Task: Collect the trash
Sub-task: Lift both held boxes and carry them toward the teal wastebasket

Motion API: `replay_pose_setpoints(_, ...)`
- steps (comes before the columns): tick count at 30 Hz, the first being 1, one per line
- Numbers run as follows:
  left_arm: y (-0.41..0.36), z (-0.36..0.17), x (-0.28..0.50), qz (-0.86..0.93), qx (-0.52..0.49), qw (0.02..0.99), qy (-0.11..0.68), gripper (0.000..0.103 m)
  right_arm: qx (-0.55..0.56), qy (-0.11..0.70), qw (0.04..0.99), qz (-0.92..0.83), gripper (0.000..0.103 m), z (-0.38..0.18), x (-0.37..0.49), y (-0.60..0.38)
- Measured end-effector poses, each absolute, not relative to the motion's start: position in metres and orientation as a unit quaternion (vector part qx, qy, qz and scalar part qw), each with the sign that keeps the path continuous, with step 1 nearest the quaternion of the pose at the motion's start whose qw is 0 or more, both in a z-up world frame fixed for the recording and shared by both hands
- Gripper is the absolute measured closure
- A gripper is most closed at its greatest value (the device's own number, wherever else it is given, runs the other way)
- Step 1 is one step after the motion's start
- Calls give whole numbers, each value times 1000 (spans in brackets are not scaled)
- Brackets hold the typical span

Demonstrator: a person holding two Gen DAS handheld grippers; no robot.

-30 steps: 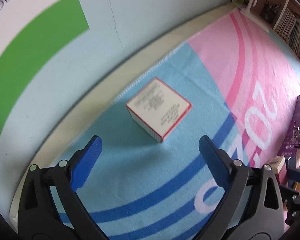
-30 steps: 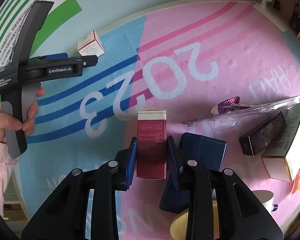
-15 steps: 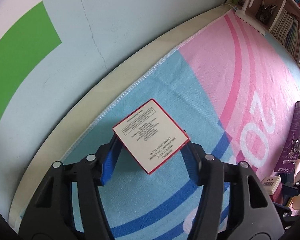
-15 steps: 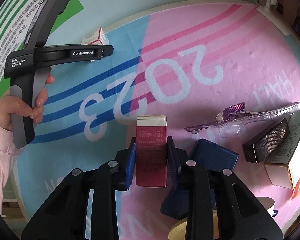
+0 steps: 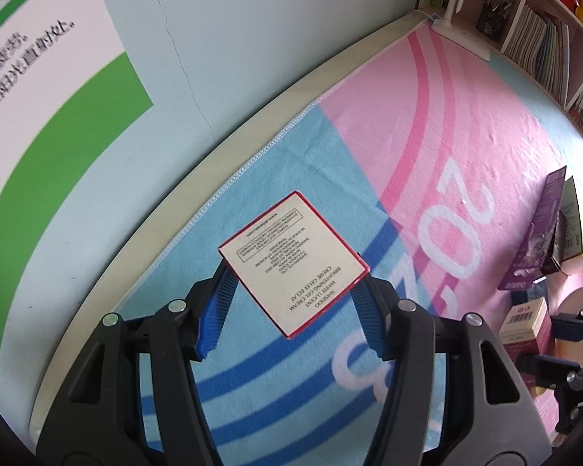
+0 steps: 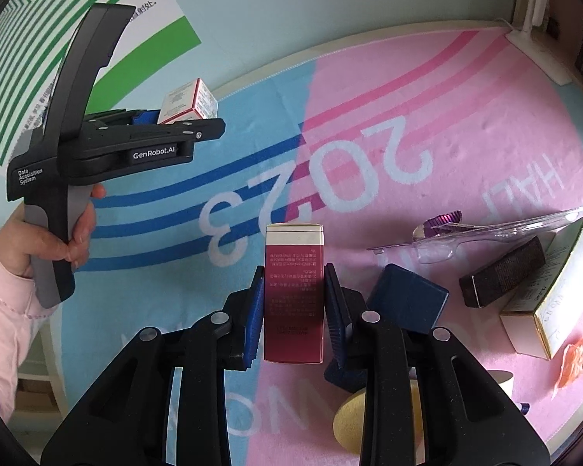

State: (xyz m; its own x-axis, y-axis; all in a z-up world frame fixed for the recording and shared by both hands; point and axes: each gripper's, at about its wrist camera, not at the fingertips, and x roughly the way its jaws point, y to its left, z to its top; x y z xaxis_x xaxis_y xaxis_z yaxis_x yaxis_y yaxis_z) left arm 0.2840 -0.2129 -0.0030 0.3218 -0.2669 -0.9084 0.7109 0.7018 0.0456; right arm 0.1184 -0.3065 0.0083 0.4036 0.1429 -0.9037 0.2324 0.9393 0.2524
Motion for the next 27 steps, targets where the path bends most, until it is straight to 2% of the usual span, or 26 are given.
replay_pose_setpoints(5, -205, 23, 248, -318, 246, 781, 477, 48, 167, 530, 831, -31, 73, 30, 88, -315)
replay_pose_setpoints(13, -239, 56, 184, -340, 268, 779, 455, 48, 175, 504, 843, -70, 73, 57, 28, -358)
replay_pose_setpoints(27, -367, 96, 14, -454, 317, 729, 402, 48, 212, 472, 837, -177, 73, 79, -134, -470)
